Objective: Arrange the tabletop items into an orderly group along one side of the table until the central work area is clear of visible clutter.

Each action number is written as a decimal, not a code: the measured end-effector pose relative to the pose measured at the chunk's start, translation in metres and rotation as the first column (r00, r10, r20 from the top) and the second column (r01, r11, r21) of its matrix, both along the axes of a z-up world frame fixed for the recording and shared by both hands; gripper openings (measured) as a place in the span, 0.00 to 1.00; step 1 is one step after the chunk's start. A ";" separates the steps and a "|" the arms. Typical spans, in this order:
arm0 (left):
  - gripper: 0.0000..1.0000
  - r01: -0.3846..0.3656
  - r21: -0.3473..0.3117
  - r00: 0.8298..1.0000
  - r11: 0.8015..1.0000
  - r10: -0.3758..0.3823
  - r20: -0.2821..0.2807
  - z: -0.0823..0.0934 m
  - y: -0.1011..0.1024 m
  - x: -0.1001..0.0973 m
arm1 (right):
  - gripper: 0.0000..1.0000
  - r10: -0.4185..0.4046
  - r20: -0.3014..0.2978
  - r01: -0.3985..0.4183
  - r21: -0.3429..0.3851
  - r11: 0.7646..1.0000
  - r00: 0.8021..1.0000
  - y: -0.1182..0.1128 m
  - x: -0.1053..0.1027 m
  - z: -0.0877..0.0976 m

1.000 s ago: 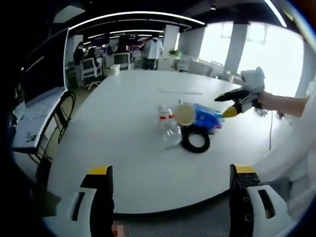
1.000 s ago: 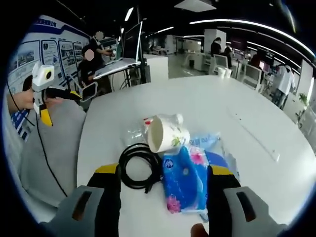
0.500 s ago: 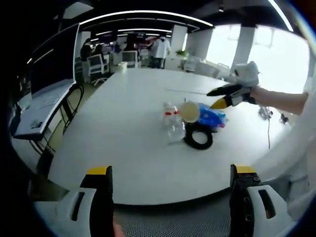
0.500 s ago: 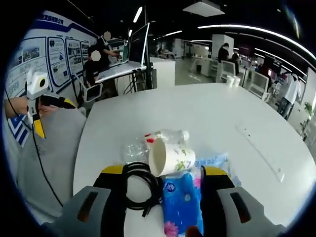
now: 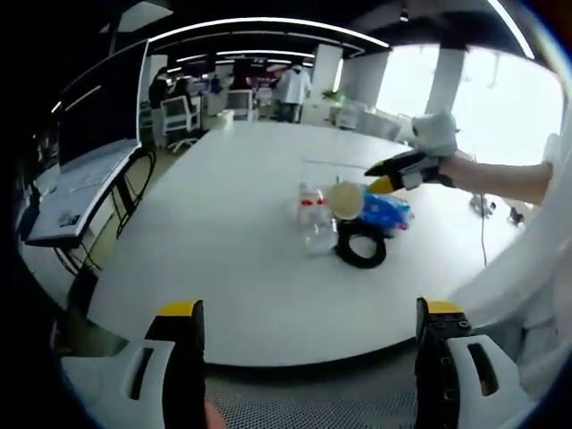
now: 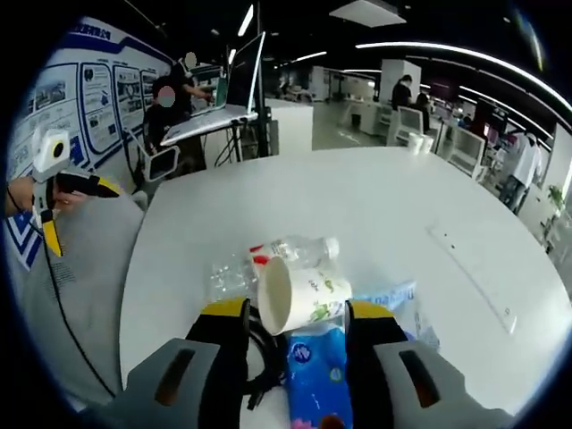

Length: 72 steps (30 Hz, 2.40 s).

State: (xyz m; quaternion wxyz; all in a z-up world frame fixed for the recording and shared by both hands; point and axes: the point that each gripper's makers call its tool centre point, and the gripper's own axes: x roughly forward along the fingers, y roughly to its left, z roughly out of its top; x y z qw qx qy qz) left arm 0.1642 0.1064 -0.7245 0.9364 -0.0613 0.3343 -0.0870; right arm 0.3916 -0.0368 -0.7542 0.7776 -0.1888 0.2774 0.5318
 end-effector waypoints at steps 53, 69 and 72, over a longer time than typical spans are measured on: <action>0.94 0.039 -0.045 0.999 0.998 -0.040 -0.005 -0.009 -0.004 -0.003 | 0.00 -0.170 0.014 0.171 -0.035 0.985 0.985 -0.020 0.022 0.006; 0.92 0.142 -0.058 0.989 0.988 -0.144 -0.023 -0.018 -0.020 0.001 | 0.00 -0.287 -0.020 0.287 -0.001 0.958 0.958 -0.066 0.013 0.023; 0.92 0.165 -0.059 0.986 0.985 -0.167 -0.027 -0.019 -0.024 0.003 | 0.00 -0.309 -0.026 0.309 0.001 0.951 0.951 -0.076 0.011 0.025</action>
